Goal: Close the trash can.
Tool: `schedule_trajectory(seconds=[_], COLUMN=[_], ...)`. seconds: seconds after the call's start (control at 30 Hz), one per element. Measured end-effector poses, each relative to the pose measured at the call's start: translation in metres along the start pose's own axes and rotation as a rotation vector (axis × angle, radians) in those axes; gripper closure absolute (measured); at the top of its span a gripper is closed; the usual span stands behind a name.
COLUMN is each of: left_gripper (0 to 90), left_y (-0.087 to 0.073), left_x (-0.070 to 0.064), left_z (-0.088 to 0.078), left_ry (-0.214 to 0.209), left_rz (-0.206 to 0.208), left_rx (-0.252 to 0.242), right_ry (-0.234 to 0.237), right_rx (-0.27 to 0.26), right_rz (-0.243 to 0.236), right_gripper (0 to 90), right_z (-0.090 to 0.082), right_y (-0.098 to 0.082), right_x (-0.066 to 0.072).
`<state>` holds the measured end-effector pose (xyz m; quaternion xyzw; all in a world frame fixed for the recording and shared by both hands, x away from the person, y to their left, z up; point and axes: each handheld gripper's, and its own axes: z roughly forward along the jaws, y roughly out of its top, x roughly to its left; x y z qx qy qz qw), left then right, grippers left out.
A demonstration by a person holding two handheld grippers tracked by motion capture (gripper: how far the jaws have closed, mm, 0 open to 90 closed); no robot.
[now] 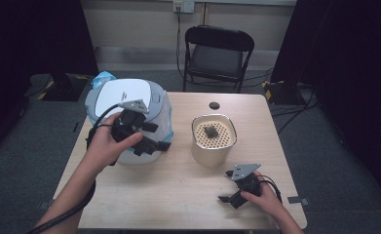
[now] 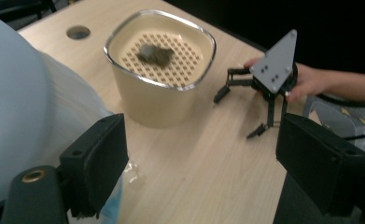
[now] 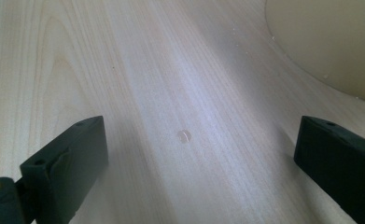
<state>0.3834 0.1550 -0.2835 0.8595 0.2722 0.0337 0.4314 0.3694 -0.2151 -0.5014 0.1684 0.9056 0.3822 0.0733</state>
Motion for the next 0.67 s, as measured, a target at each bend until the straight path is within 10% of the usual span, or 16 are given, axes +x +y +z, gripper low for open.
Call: schedule_trajectory(seconds=[0.67], left_gripper=[16.3], left_y=[-0.082], left_x=[-0.017], left_z=[0.086], left_ry=[-0.115], left_rz=[-0.016], left_rx=[0.076], right_ry=[0.002], right_rx=[0.003], right_rz=[0.001], right_gripper=[2.0], right_z=[0.000], right_y=[0.000], right_x=[0.000])
